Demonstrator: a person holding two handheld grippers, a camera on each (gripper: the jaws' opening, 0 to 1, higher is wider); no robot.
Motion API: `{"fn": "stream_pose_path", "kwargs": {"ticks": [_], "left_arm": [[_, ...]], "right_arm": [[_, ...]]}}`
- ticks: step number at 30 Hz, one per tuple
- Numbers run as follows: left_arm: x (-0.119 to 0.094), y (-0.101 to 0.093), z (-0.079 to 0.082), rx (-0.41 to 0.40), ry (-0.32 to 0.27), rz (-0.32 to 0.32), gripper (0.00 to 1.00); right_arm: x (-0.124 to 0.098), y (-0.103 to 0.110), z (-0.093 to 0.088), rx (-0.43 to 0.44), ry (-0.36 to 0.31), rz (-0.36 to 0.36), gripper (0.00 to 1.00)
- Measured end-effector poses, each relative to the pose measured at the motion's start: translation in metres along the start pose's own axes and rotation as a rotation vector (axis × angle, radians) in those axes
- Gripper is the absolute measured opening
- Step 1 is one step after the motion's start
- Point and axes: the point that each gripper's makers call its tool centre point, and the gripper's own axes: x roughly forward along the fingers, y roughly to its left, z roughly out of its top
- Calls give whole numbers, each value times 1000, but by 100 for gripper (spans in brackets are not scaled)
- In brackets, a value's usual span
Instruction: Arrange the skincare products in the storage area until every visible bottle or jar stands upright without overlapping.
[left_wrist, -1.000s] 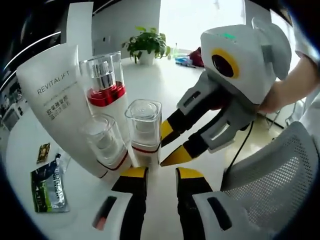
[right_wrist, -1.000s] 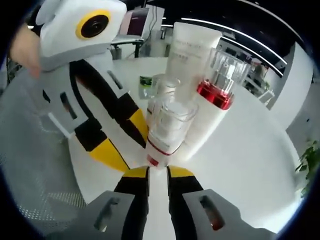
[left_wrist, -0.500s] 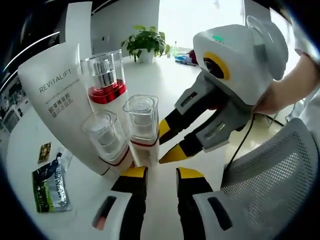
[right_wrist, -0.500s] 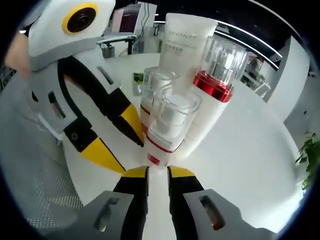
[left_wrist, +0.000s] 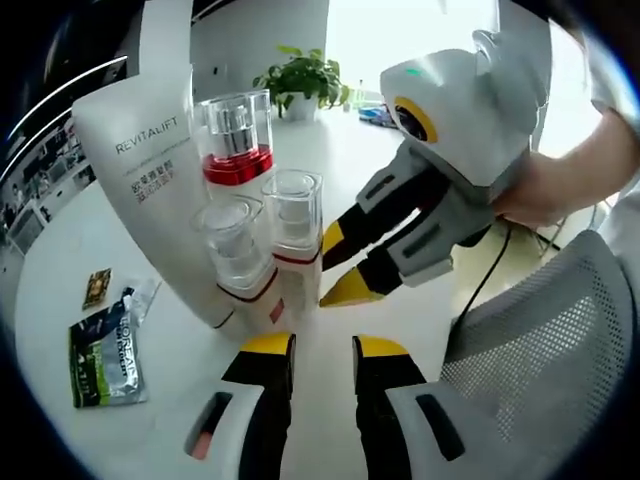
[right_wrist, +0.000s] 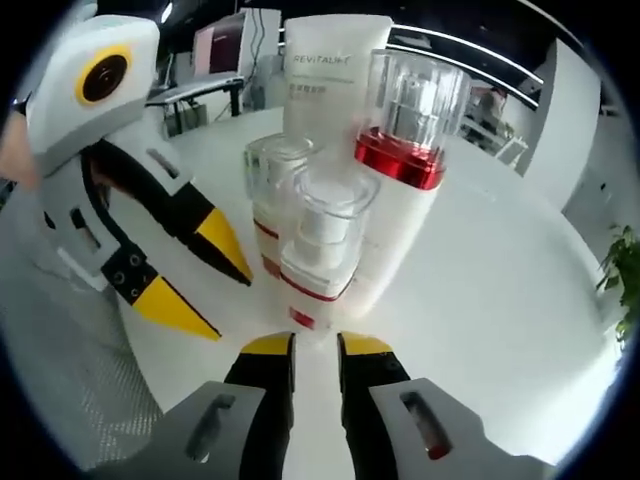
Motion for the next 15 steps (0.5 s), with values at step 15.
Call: {"fn": "stream_pose_path", "kwargs": {"ticks": [15], "left_arm": [[-5,4,-4,-7,6,10,17]], "right_arm": [[4,1,7,10,1,-1,15]]}}
